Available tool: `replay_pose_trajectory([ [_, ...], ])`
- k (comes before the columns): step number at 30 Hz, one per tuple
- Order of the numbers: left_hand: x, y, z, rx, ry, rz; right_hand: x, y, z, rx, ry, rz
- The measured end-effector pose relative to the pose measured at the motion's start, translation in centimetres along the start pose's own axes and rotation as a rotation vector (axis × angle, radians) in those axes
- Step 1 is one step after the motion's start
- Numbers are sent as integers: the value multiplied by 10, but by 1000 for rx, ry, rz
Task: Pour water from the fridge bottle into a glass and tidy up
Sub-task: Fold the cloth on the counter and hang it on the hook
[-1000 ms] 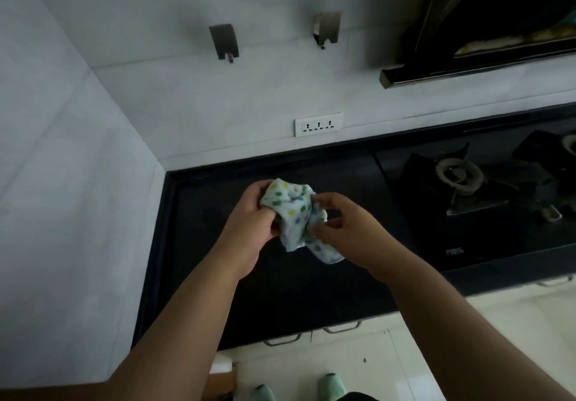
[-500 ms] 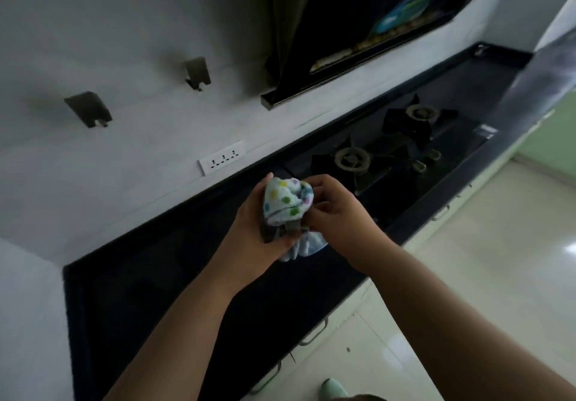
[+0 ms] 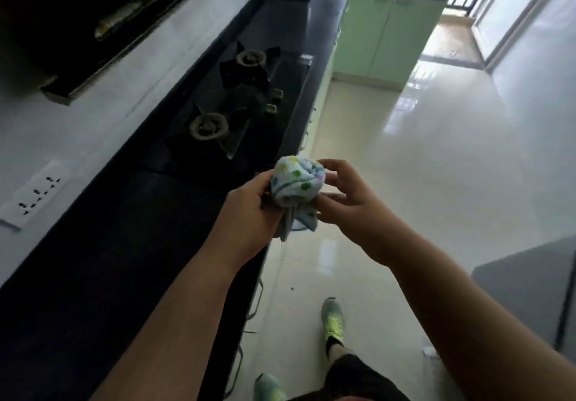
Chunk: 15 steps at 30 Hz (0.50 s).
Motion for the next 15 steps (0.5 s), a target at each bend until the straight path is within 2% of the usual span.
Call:
replay_pose_trajectory([
  [6, -31, 50, -78, 14, -272, -27, 33, 1, 82, -72, 293, 25],
  [11, -63, 92, -132, -123, -307, -149, 43, 5, 154, -38, 467, 33],
  [15, -89, 117, -171, -142, -329, -180, 38, 6, 209, -3, 519, 30],
])
Point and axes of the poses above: each hand's wrist, its own x-axis away from the middle knuckle, its own z-axis out of the back of the hand, y = z × x, the point moved 5 cm from there along -x, towards the middle knuckle, and after that the axes turned 14 degrees about -x, right-handed, at the moved point
